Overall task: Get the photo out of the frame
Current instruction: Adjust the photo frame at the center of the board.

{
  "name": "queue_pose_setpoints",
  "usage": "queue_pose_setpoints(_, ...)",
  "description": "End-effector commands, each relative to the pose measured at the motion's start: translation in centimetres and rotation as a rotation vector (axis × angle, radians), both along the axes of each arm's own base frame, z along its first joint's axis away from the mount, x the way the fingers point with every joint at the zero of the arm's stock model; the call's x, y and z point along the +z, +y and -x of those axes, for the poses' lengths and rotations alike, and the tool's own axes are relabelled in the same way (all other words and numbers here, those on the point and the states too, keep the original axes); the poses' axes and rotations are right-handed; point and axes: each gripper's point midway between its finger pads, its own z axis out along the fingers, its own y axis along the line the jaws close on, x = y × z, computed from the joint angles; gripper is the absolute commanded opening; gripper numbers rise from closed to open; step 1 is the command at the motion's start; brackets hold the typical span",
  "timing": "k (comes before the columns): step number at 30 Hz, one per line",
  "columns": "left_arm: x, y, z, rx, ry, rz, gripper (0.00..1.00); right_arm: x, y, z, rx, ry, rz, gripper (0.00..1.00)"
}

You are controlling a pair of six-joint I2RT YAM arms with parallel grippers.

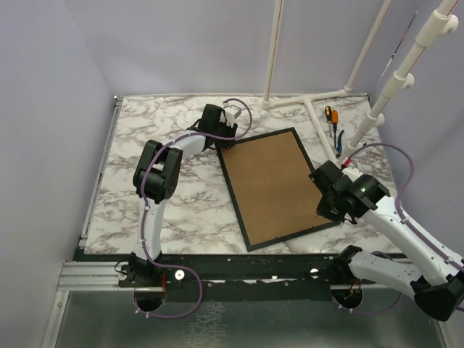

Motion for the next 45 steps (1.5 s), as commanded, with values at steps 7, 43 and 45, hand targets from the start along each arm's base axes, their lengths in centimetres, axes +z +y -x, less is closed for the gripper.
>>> queue_pose_setpoints(7,-1.2,3.2,2.2,0.143,0.073,-0.083,0.28,-0.7,2.0,-1.7,0.038,-0.042,-0.064,0.01)
queue_pose_setpoints(43,4.7,4.1,2.1,0.425,0.041,0.121,0.30,-3.3,-3.6,2.9,-0.113,0.125,0.168,0.00)
queue_pose_setpoints(45,4.6,4.0,1.8,0.422,0.038,0.121,0.30,-3.7,-3.7,3.1,-0.122,0.152,0.184,0.01)
